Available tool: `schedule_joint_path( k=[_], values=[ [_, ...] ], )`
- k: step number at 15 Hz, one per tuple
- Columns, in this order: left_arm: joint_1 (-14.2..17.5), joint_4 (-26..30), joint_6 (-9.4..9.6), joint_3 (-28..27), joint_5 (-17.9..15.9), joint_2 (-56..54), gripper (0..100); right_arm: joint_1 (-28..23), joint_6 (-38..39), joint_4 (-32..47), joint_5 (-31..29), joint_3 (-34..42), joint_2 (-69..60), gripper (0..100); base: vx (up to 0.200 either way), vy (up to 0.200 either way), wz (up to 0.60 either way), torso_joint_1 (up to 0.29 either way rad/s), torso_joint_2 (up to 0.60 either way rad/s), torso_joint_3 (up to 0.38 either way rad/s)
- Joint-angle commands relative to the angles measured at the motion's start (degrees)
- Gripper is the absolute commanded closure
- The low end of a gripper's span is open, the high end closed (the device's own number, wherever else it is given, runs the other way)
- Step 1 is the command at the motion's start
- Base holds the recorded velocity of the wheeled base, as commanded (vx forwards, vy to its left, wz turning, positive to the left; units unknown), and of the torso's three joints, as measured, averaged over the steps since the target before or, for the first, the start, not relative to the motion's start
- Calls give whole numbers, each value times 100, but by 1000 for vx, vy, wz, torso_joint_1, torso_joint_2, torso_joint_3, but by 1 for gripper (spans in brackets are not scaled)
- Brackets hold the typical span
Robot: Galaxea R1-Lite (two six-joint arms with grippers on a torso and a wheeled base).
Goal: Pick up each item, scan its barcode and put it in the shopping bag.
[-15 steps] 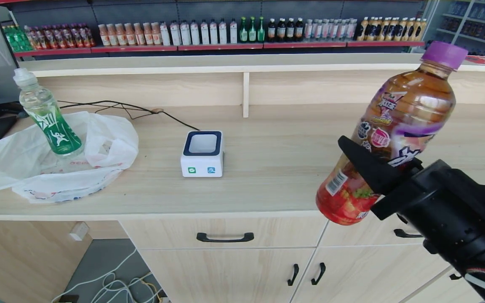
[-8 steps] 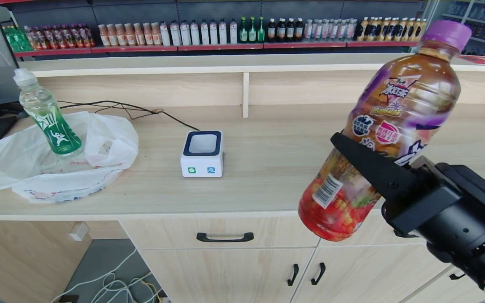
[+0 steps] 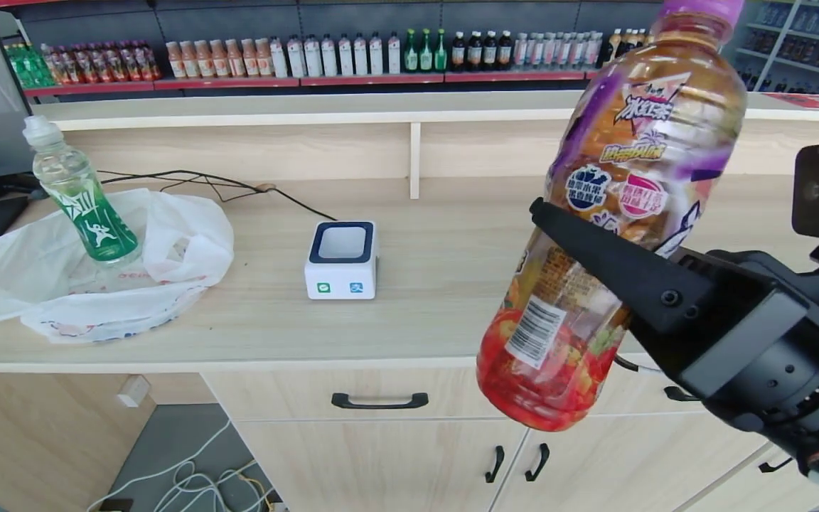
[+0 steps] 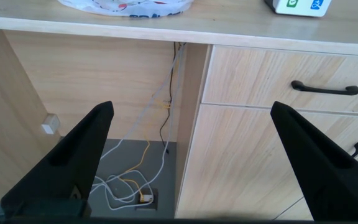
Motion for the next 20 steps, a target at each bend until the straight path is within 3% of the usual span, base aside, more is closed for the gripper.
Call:
schedule_joint_path(
  k=[1, 6, 9, 20],
  values=[
    [0, 0, -1, 0, 0, -2, 0, 65, 245, -12, 28, -229, 37, 100, 0, 0, 0, 0, 0, 0],
    [0, 0, -1, 0, 0, -2, 0, 206, 658, -12, 423, -370, -86, 100, 0, 0, 0, 0, 0, 0],
    [0, 0, -1, 0, 0, -2, 0, 214, 605, -12, 968, -484, -112, 100, 0, 0, 0, 0, 0, 0],
    [0, 0, -1, 0, 0, -2, 0, 214, 632, -12, 1170, -537, -130, 100, 0, 0, 0, 0, 0, 0]
  ],
)
